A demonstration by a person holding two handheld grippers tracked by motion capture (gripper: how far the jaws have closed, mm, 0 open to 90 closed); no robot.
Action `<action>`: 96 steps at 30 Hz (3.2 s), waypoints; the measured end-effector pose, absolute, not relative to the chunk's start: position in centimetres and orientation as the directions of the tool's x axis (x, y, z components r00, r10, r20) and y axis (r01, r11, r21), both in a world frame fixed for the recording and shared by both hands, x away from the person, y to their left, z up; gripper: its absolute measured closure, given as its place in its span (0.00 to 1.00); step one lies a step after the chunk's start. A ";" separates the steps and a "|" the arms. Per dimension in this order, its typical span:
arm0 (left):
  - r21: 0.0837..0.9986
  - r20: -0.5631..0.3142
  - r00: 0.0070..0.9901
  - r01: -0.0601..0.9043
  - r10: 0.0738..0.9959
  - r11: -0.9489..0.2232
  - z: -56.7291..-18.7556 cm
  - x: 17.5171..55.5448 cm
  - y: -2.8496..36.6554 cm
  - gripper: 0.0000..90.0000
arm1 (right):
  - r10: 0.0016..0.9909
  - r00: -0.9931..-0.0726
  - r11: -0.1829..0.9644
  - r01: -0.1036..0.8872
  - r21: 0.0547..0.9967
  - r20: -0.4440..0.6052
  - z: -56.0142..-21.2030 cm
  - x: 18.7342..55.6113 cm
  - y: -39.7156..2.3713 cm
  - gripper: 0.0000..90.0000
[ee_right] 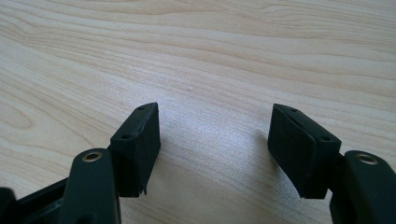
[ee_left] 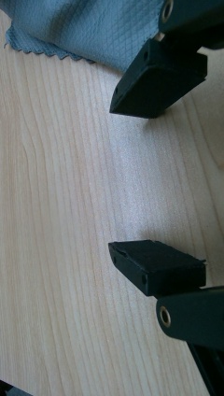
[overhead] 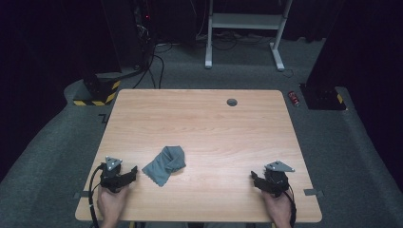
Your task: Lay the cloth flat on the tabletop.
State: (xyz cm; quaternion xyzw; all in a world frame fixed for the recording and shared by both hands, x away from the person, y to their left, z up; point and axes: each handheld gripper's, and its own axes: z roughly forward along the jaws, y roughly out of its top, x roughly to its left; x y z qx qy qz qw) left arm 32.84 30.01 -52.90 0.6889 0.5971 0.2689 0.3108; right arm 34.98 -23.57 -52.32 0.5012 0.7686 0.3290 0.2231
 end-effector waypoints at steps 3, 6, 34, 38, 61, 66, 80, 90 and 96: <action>0.747 -0.001 0.144 0.658 0.990 -0.095 -52.9 32.8 30.0 0.31 | 0.918 -0.397 0.281 0.625 0.729 -0.013 -52.3 35.0 -23.6 0.38; 0.746 0.005 0.145 0.658 0.989 -0.101 -52.9 32.8 29.9 0.30 | 0.919 -0.394 0.280 0.626 0.728 -0.014 -52.3 35.0 -23.5 0.37; 0.746 -0.086 0.189 0.663 0.978 -0.063 -51.6 33.5 29.8 0.29 | 0.921 -0.389 0.278 0.628 0.727 -0.016 -52.3 35.2 -23.4 0.37; 0.744 -0.084 0.208 0.663 0.974 -0.077 -51.5 33.4 29.3 0.29 | 0.921 -0.389 0.278 0.628 0.727 -0.016 -52.3 35.2 -23.4 0.37; 0.759 -0.129 0.361 0.635 0.923 -0.142 -49.6 34.1 24.3 0.26 | 0.921 -0.390 0.279 0.627 0.727 -0.017 -52.3 35.2 -23.4 0.37; 0.743 -0.109 0.388 0.644 0.915 -0.184 -49.8 34.9 22.7 0.25 | 0.921 -0.390 0.279 0.627 0.727 -0.017 -52.3 35.2 -23.4 0.37; 0.670 -0.025 0.386 0.691 0.922 -0.270 -51.4 36.9 20.4 0.26 | 0.920 -0.391 0.280 0.627 0.727 -0.016 -52.3 35.2 -23.4 0.36; 0.664 -0.008 0.374 0.695 0.927 -0.275 -51.3 37.3 20.2 0.42 | 0.920 -0.392 0.280 0.627 0.727 -0.016 -52.3 35.2 -23.4 0.36; 0.659 -0.007 0.403 0.690 0.915 -0.299 -51.0 37.6 19.9 0.67 | 0.920 -0.392 0.280 0.627 0.727 -0.016 -52.3 35.2 -23.4 0.36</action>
